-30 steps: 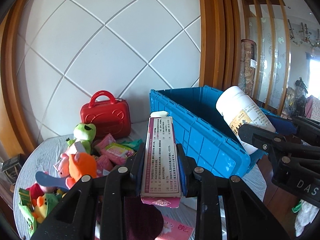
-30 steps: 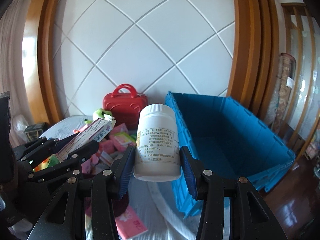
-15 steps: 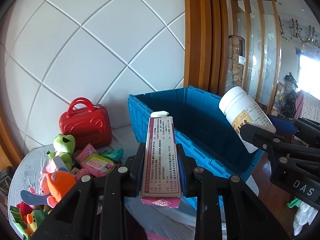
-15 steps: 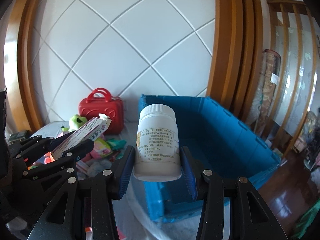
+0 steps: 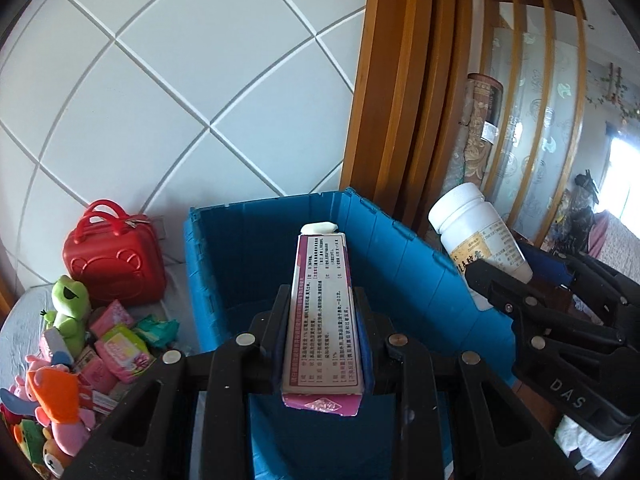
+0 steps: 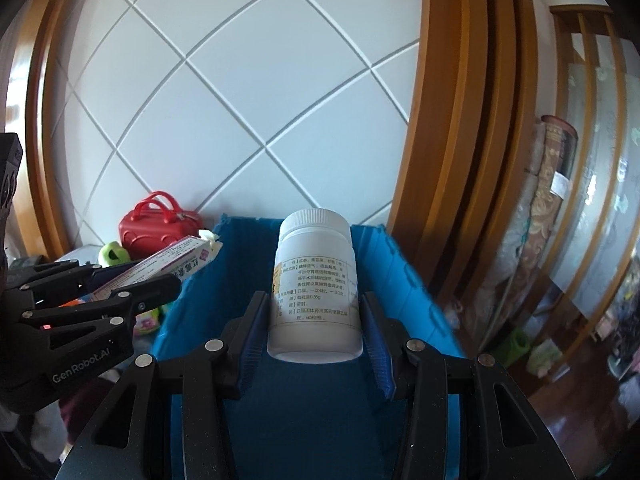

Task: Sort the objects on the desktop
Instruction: 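Carry the white bottle and the medicine box over the blue crate with both tools, then lower both tools into the blue crate and open them to release the bottle and box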

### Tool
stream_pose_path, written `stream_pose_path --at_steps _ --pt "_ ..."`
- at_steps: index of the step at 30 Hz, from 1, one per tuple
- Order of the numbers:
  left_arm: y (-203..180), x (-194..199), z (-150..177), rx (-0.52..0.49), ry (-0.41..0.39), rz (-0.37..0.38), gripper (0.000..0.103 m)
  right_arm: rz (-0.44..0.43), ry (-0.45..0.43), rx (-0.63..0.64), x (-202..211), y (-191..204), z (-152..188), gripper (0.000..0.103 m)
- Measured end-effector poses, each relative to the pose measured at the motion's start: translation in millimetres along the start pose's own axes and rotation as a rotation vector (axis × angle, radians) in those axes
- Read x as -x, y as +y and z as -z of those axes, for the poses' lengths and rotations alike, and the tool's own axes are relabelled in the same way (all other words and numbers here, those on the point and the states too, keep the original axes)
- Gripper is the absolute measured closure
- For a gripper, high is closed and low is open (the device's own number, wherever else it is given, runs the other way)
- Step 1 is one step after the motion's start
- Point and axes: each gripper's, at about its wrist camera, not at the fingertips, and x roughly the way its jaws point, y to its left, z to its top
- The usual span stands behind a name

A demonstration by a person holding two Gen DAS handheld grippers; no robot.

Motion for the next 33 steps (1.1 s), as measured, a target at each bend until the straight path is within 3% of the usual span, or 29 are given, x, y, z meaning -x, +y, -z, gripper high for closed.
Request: stream_pose_path --at_steps 5,9,18,23,31,33 --pt "-21.7 -46.9 -38.6 0.032 0.057 -0.042 0.075 -0.024 0.028 0.019 -39.8 -47.1 -36.0 0.057" --pt "-27.4 -85.7 -59.1 0.032 0.094 -0.12 0.075 -0.028 0.067 0.022 -77.8 -68.9 -60.3 0.057" --pt "-8.8 -165.9 -65.4 0.079 0.236 -0.176 0.075 -0.052 0.211 0.007 -175.7 -81.1 -76.5 0.057" --pt "2.4 -226.0 -34.2 0.115 0.42 -0.188 0.075 -0.062 0.397 0.007 -239.9 -83.8 -39.4 0.057" --pt "2.3 -320.5 74.8 0.115 0.852 -0.244 0.075 -0.062 0.793 0.11 -321.5 -73.2 72.8 0.057" --pt "3.1 -333.5 101.3 0.105 0.927 -0.281 0.075 -0.065 0.876 0.133 -334.6 -70.2 98.7 0.057"
